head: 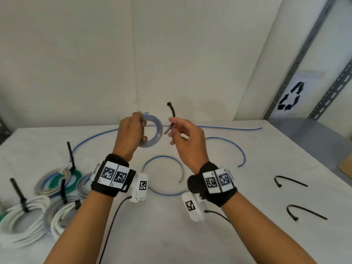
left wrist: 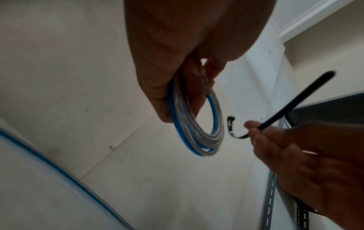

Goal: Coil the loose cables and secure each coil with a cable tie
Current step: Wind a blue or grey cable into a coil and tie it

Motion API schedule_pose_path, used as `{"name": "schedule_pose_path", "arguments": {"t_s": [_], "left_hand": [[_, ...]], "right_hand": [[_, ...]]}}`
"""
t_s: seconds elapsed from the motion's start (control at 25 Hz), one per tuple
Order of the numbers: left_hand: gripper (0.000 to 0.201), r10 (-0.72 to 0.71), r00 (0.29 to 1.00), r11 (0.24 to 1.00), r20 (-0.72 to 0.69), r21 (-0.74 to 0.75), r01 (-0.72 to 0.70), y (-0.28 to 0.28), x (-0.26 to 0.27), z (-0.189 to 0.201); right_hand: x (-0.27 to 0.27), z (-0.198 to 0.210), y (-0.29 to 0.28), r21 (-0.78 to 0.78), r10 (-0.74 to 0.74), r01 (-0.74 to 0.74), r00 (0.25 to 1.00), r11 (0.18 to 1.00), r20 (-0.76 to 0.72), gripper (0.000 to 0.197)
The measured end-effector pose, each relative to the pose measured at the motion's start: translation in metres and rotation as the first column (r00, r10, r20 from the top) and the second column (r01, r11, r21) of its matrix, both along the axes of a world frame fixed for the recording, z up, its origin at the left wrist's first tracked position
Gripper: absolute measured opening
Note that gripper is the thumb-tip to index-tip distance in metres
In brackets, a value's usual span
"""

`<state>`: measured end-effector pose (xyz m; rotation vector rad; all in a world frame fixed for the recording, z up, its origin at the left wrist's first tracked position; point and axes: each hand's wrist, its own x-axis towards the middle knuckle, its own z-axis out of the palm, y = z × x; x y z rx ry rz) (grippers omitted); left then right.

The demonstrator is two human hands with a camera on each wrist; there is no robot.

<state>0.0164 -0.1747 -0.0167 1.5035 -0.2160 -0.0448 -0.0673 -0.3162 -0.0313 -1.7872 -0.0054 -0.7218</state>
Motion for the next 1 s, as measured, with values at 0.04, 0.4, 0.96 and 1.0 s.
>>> {"name": "schedule_pose_path", "arguments": {"t_s": [0.04, 0.4, 0.96, 1.0], "left_hand": [[0.041, 0.009, 1.0, 1.0, 0.011, 0.013, -0.009, 0.005, 0.0, 0.0], [0.037, -0.125, 0.984, 0.991, 0.125, 0.064, 0.118, 0.003, -0.025, 0.013], [0.016, -0.197, 0.908, 0.98, 0.369, 0.101, 0.172, 0.006, -0.028, 0.014], [0.016, -0.193, 0.893, 0.981, 0.408, 0.107, 0.163, 0.006, -0.03, 0.015]], "right_hand": [[-0.005, 0.002, 0.006, 0.02, 0.046, -0.046, 0.999, 0.999, 0.001, 0.02], [-0.027, 0.007, 0.02, -0.007, 0.086, -0.086, 0.996, 0.996, 0.034, 0.013], [-0.038, 0.024, 0.02, 0.116, 0.259, -0.258, 0.966, 0.959, 0.01, 0.034], [-0.039, 0.028, 0.019, 0.192, 0.306, -0.296, 0.952, 0.936, -0.024, 0.04]]}}
